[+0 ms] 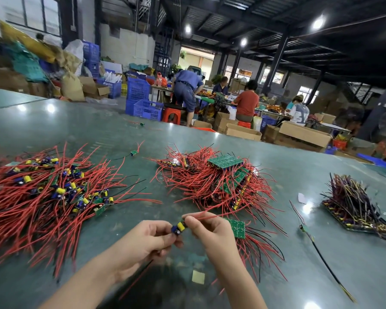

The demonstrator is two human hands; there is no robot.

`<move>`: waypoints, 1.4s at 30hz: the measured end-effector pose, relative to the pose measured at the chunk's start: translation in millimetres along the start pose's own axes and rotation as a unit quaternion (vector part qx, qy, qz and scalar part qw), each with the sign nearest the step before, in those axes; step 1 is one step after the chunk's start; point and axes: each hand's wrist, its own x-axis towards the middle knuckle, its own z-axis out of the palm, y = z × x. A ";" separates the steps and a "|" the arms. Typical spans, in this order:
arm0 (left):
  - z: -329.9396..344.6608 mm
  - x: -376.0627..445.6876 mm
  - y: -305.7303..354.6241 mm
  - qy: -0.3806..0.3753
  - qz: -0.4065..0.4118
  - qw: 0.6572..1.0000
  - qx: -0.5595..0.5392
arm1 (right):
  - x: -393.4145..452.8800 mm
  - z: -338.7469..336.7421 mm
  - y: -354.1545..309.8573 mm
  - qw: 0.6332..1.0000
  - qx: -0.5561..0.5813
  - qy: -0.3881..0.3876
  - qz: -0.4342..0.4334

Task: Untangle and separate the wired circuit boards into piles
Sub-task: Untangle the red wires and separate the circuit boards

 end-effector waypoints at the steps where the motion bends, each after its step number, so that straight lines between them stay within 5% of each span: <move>1: -1.9 -0.2 0.4 -0.004 0.008 1.000 0.018 | -0.1 0.7 -0.1 1.000 0.004 0.005 -0.001; 7: 8.5 5.8 1.8 -0.013 -0.030 0.997 -0.068 | -0.8 3.8 0.6 0.999 -0.026 0.024 -0.029; 10: 14.7 5.1 -1.0 0.091 0.045 0.993 0.062 | -0.3 9.1 2.8 1.000 -0.017 0.019 -0.004; 13: 14.0 -0.3 -8.3 0.206 0.191 0.907 0.313 | 1.8 10.8 6.0 0.997 0.051 0.021 0.059; 17: 18.4 -9.2 -9.3 0.244 0.219 0.773 0.543 | 2.2 12.0 11.3 0.981 0.145 0.024 0.125; 22: 21.0 -10.5 -8.6 0.277 0.230 0.715 0.600 | -0.3 11.8 9.7 0.988 0.120 0.038 0.095; 25: 16.6 -5.1 -7.9 0.308 0.162 0.729 0.590 | -4.3 15.8 6.8 0.999 0.011 0.050 -0.005; 27: 13.1 -2.2 -6.0 0.295 0.150 0.773 0.541 | -6.7 18.2 3.6 0.994 -0.055 0.064 -0.065; 30: 11.0 -1.0 -0.2 0.215 0.129 0.880 0.403 | -6.0 15.7 -0.6 0.995 -0.018 0.069 -0.073; 32: 10.6 -0.9 0.9 0.203 0.116 0.893 0.384 | -4.1 13.3 -1.6 0.996 0.054 0.069 -0.033; 36: 13.3 -6.9 0.1 0.302 0.168 0.761 0.548 | -2.0 11.6 0.2 0.977 0.183 0.076 0.081; 42: 13.3 -6.0 -4.7 0.299 0.240 0.672 0.634 | -3.0 9.9 1.8 0.989 0.103 0.107 0.027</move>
